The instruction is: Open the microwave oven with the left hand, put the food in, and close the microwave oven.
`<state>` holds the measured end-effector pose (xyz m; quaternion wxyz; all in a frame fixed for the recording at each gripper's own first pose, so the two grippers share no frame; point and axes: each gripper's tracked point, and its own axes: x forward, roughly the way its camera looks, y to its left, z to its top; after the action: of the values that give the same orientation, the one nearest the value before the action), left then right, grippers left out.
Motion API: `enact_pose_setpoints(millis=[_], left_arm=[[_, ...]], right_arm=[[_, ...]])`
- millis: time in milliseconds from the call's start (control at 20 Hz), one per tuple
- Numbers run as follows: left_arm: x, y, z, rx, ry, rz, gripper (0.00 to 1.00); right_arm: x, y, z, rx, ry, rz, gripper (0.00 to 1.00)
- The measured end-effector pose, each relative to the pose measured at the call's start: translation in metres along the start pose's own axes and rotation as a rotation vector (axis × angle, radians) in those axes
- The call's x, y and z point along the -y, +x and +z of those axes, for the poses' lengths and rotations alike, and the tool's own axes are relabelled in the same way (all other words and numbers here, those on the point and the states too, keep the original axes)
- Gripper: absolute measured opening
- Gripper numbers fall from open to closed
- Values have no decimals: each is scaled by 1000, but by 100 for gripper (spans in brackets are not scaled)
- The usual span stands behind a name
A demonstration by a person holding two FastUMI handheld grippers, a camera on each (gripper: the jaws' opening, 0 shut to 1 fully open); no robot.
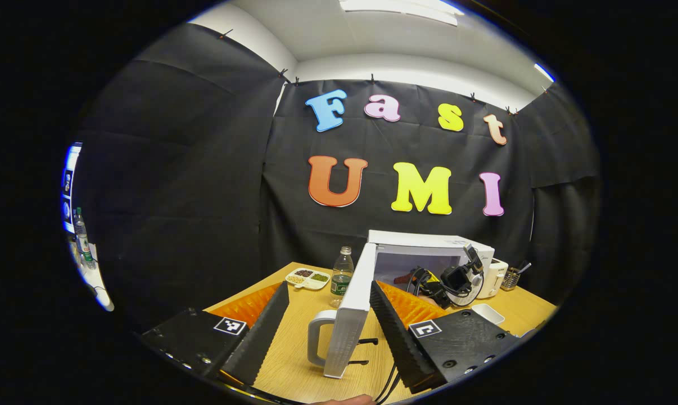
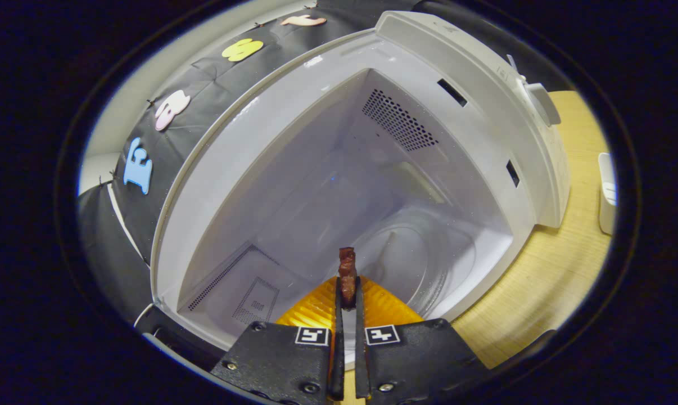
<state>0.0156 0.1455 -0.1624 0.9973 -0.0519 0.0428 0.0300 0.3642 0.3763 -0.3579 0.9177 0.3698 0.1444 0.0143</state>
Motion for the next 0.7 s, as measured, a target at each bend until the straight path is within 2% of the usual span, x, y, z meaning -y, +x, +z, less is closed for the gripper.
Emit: enact_pose_setpoints(millis=[100,200,250,350,400,450,500,700], left_arm=[[0,-1,1,1,-4,0,89],[1,-2,0,0,-12,-6,89],[0,-3,1,4,-13,-4,89],[-2,-4,3,7,-13,-4,89],[-2,-6,3,8,-13,-5,89],[-2,-7,3,12,-13,-5,89],[-3,-7,4,15,-14,-5,89],[-5,-12,4,17,-17,-6,89]], right_arm=[[1,2,2,0,-66,-24,11],[14,0,10,36,-229,-115,17],[18,0,13,36,-326,-153,37],[15,1,13,43,-470,-149,76],[8,-3,16,44,-516,-125,80],[3,-3,17,47,-552,-115,95],[4,-7,22,64,-579,-118,98],[-2,-20,29,51,-624,-91,100]])
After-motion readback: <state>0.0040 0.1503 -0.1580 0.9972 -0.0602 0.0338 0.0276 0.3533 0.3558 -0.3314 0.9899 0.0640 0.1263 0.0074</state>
